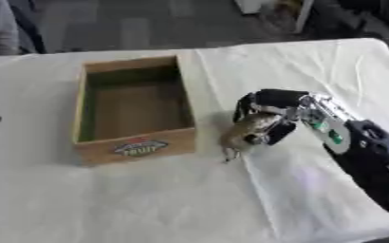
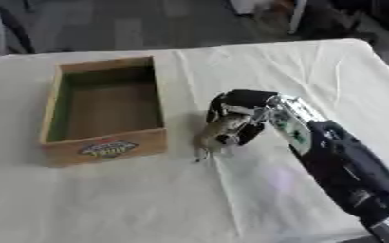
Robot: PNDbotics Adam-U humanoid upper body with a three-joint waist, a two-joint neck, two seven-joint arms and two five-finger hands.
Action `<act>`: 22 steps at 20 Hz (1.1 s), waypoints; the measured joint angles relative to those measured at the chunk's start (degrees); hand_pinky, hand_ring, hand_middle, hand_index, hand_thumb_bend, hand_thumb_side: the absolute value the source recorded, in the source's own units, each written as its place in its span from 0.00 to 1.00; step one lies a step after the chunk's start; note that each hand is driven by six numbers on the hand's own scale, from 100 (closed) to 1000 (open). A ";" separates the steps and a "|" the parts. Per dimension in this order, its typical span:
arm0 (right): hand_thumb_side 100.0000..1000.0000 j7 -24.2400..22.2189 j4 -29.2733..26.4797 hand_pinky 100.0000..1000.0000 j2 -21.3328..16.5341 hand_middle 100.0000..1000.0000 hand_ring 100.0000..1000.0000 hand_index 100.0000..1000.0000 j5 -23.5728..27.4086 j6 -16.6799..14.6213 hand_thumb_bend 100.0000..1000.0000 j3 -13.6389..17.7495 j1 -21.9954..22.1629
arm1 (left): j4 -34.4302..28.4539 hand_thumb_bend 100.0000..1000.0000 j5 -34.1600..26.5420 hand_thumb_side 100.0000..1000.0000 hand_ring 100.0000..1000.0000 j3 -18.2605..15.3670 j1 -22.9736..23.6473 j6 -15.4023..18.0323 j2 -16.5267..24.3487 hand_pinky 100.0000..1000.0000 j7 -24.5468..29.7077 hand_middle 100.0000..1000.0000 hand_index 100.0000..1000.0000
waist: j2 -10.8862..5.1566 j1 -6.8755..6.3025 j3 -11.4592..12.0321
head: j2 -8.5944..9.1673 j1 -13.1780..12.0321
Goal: Pick up objects on the table and place them in the box.
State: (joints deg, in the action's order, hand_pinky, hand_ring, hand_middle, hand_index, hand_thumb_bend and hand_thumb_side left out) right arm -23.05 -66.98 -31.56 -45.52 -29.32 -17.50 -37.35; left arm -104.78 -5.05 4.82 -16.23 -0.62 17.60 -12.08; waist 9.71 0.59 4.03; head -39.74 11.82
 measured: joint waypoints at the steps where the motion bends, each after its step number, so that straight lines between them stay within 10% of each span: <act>1: 0.00 0.50 0.02 0.37 0.00 0.46 0.41 0.54 -0.29 -0.18 0.10 0.00 0.02 | 0.00 0.08 0.00 0.41 0.58 0.00 0.00 -0.01 0.00 0.51 0.01 0.47 0.58 | 0.00 0.03 0.00 | 0.00 0.00; 22: 0.00 5.68 -7.13 0.36 -6.72 0.43 0.39 0.52 8.78 4.92 0.14 4.09 -7.22 | 0.02 0.08 -0.09 0.41 0.59 0.55 -0.12 0.17 0.00 0.51 0.83 0.48 0.58 | -0.72 1.31 1.18 | 0.00 0.07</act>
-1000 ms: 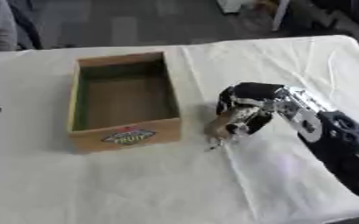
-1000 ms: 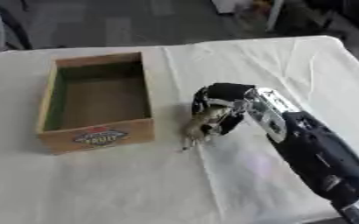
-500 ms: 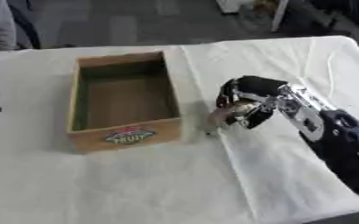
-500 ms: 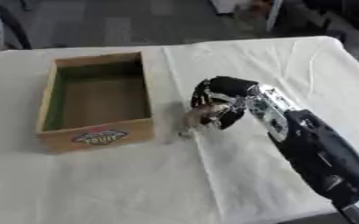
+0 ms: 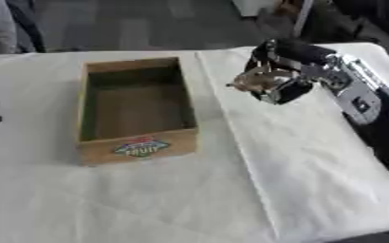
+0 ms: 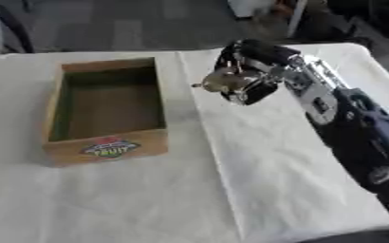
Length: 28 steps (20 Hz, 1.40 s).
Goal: Pick up objects on the table and place them in the box.
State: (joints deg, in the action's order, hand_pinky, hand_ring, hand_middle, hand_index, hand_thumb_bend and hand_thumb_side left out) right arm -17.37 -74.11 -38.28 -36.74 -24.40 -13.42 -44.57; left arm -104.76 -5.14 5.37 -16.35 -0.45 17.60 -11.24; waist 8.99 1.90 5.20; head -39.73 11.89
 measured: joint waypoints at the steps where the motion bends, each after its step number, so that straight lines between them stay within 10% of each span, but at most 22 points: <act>1: 0.00 0.02 0.28 0.36 0.04 0.43 0.39 0.52 0.00 -0.03 0.14 0.00 -0.96 | 0.00 0.08 -0.11 0.41 0.59 0.17 -0.19 -0.03 -0.03 0.51 0.17 0.48 0.58 | -0.02 0.03 0.44 | 0.00 0.10; 19: 0.00 -0.44 16.58 0.38 13.73 0.46 0.42 0.55 -11.30 -3.51 0.06 -0.67 -11.40 | -0.76 0.09 -2.05 0.40 0.59 3.21 -5.17 -0.17 -4.62 0.51 3.63 0.48 0.58 | 1.56 -0.87 11.00 | 2.09 5.92; 28: 0.00 -1.20 23.37 0.49 19.40 0.60 0.57 0.71 -19.08 -6.06 0.08 -0.71 -11.02 | -1.13 0.09 -2.44 0.40 0.59 3.67 -5.83 -0.27 -5.53 0.51 4.32 0.48 0.59 | 1.95 -1.37 11.76 | 2.58 7.08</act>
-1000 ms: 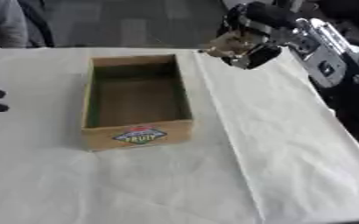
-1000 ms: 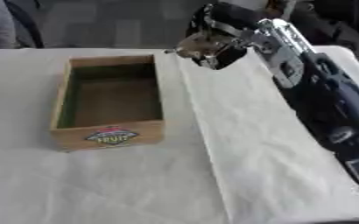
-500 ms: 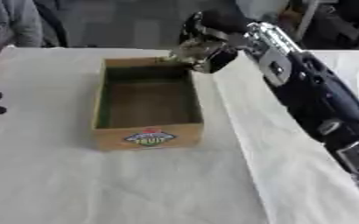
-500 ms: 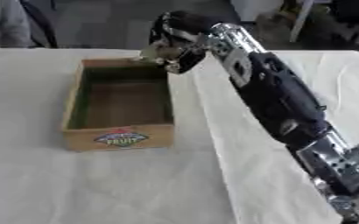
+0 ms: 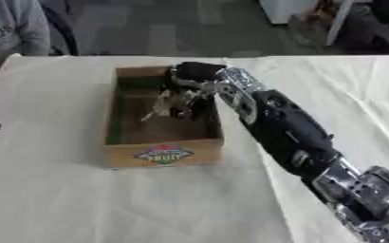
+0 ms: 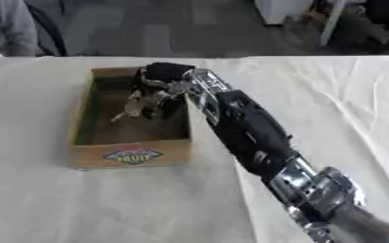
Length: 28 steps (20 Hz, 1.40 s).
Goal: Pick up objects on the table and place them in the box.
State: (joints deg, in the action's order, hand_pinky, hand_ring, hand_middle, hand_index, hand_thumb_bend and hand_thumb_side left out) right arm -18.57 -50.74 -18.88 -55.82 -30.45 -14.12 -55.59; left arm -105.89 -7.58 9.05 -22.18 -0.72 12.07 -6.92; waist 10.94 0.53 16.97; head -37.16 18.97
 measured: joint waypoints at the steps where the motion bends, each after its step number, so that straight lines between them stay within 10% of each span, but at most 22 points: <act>1: 0.07 -0.31 0.23 0.53 0.24 0.67 0.64 0.76 -0.32 -0.24 0.11 -0.02 0.14 | 0.00 0.09 0.00 0.40 0.59 0.00 -0.04 -0.03 0.00 0.51 0.04 0.48 0.59 | 0.03 0.00 -0.07 | 0.00 0.01; 7: 0.40 -3.51 0.19 0.76 0.49 0.88 0.86 0.90 0.13 -0.50 0.24 -0.04 0.16 | -0.01 0.09 0.00 0.40 0.59 0.00 -0.04 -0.05 0.00 0.51 0.07 0.48 0.59 | 0.04 0.17 -0.74 | 0.01 -0.12; 14: 0.26 -5.67 -5.83 0.70 -1.08 0.83 0.81 0.88 9.01 1.77 0.13 0.22 -0.19 | -0.01 0.09 0.00 0.40 0.59 -0.01 0.01 -0.02 0.00 0.51 0.05 0.48 0.59 | -0.08 0.38 -1.77 | 0.00 -0.55; 21: 0.05 2.27 -16.86 0.55 -6.00 0.73 0.71 0.81 23.98 5.64 0.00 2.19 0.73 | 0.13 0.09 0.23 0.40 0.59 -0.48 1.08 0.23 0.13 0.51 -0.51 0.48 0.59 | -0.83 0.69 -4.68 | -0.07 -2.34; 28: 0.18 6.87 -31.29 0.47 -12.40 0.70 0.67 0.79 42.34 13.23 0.00 4.38 9.90 | 1.09 0.09 1.07 0.40 0.60 -2.10 2.27 0.46 1.32 0.51 -2.46 0.48 0.59 | -0.95 0.60 -8.89 | -0.08 -5.43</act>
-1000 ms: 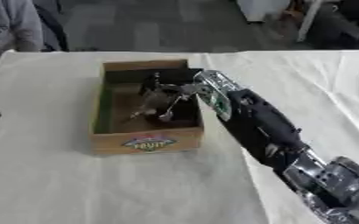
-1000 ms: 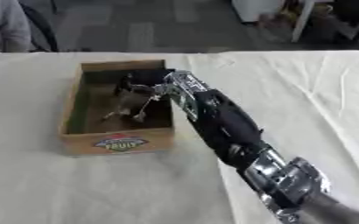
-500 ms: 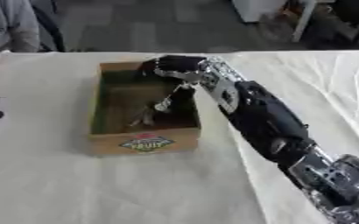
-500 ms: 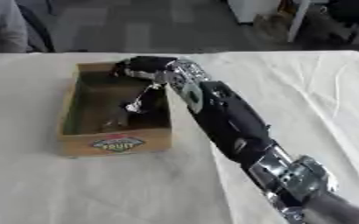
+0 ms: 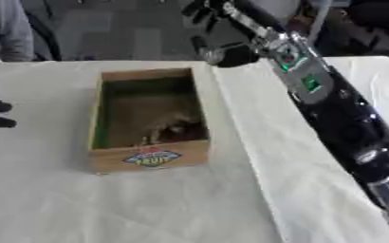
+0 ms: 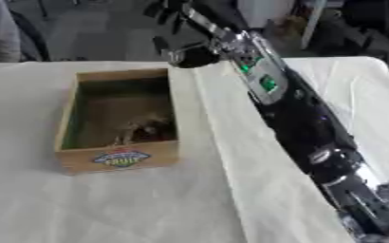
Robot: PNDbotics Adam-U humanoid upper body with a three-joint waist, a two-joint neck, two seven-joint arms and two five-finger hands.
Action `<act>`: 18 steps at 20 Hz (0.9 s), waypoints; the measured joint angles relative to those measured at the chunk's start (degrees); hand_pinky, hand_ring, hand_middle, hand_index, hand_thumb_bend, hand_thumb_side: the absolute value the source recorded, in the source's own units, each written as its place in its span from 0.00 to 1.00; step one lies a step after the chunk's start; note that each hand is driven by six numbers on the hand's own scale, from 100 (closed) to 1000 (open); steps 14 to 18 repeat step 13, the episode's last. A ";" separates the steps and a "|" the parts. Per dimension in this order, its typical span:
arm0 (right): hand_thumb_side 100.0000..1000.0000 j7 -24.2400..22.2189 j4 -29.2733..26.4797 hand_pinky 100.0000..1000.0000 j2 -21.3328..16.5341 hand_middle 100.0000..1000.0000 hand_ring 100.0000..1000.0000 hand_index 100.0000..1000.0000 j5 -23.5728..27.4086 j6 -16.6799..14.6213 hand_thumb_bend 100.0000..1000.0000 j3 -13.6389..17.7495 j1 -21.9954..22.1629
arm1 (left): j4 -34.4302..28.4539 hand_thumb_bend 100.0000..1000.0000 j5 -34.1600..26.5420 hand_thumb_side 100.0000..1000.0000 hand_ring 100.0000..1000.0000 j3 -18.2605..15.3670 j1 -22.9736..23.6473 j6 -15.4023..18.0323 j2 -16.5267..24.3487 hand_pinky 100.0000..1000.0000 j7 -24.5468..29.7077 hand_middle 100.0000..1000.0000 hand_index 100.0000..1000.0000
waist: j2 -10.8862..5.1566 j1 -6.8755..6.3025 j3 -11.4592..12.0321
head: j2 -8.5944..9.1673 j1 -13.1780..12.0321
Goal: Pick up objects on the table and place them in the box.
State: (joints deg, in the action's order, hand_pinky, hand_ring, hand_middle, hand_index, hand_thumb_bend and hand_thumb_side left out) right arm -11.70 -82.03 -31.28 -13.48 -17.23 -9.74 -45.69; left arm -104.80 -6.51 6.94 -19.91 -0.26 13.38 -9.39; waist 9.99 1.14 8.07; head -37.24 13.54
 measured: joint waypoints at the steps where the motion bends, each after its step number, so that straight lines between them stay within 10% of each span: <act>1: 0.23 0.80 -1.93 0.46 -0.71 0.69 0.66 0.78 2.82 1.37 0.00 0.69 2.02 | 0.11 0.09 0.08 0.41 0.60 -0.21 0.21 0.06 0.11 0.51 -0.33 0.48 0.60 | 0.00 -0.07 -0.45 | 0.00 -0.44; 13: 0.60 15.66 -16.22 0.39 -0.17 0.58 0.56 0.72 27.12 11.87 0.00 12.27 25.36 | 4.02 0.11 -3.45 0.45 0.59 -2.64 2.36 0.92 0.77 0.50 -3.26 0.47 0.59 | 1.28 -0.71 -4.74 | 0.08 -4.14; 18: 0.60 15.66 -16.22 0.39 -0.17 0.58 0.56 0.72 27.12 11.87 0.00 12.27 25.36 | 4.02 0.11 -3.45 0.45 0.59 -2.64 2.36 0.92 0.77 0.50 -3.26 0.47 0.59 | 1.28 -0.71 -4.74 | 0.08 -4.14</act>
